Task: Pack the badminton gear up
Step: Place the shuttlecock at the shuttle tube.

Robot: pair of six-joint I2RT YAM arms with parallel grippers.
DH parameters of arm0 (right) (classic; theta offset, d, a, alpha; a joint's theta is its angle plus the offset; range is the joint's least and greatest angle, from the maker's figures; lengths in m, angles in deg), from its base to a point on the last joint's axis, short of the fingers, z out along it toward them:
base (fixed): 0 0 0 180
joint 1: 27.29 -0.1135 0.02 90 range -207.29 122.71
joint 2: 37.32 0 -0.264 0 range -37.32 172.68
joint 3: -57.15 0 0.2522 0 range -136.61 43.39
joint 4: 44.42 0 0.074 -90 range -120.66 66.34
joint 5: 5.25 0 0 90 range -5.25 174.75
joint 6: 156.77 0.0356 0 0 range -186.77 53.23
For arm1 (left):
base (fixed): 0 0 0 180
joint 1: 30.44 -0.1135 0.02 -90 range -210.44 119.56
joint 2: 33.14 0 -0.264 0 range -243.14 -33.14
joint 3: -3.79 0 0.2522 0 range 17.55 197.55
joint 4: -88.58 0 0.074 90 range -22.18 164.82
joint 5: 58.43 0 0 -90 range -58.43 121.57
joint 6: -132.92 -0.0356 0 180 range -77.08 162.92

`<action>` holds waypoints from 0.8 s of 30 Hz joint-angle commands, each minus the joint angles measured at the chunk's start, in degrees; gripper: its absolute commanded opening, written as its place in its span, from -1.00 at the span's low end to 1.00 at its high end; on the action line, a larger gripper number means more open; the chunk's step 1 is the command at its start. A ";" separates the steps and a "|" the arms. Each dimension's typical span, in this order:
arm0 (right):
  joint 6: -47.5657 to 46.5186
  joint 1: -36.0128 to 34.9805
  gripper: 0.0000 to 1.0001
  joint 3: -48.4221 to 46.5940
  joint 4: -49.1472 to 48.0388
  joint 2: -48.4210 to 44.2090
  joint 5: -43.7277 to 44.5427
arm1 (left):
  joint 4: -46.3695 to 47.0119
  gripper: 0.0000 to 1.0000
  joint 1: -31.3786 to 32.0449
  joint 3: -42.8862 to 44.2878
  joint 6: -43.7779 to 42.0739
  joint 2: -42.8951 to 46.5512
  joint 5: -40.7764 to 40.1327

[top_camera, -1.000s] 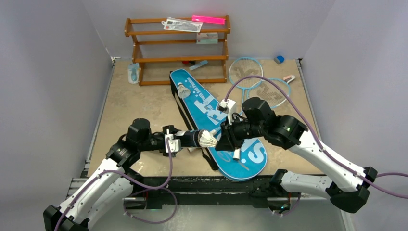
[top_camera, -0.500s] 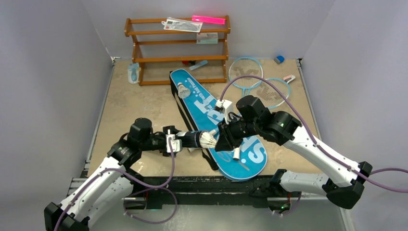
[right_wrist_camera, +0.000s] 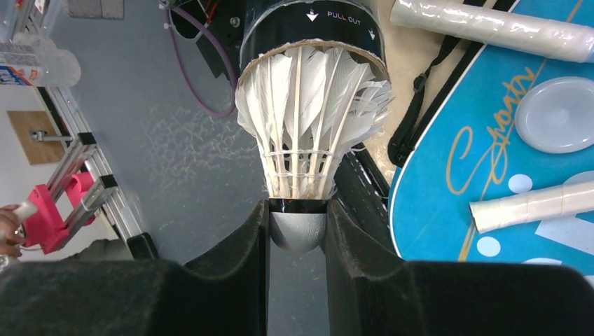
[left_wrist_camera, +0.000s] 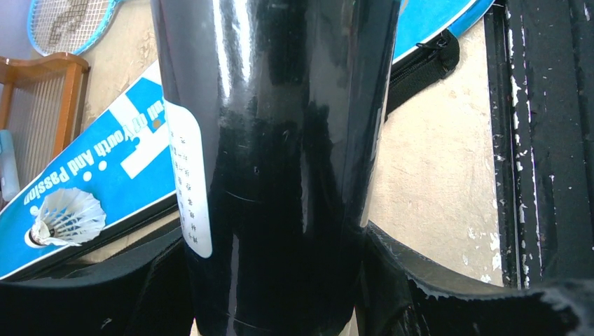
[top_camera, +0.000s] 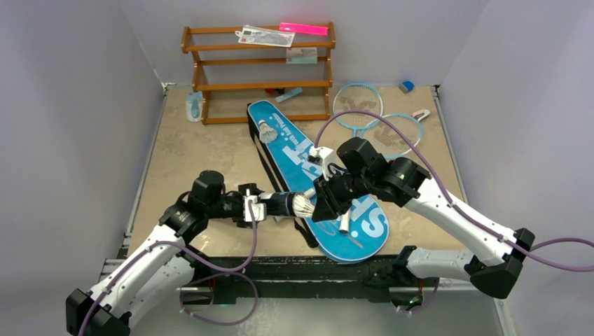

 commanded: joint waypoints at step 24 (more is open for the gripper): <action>-1.62 -0.22 -0.80 -6.56 1.53 4.44 -6.90 | -1.14 -0.77 1.18 2.35 -0.43 -1.87 0.26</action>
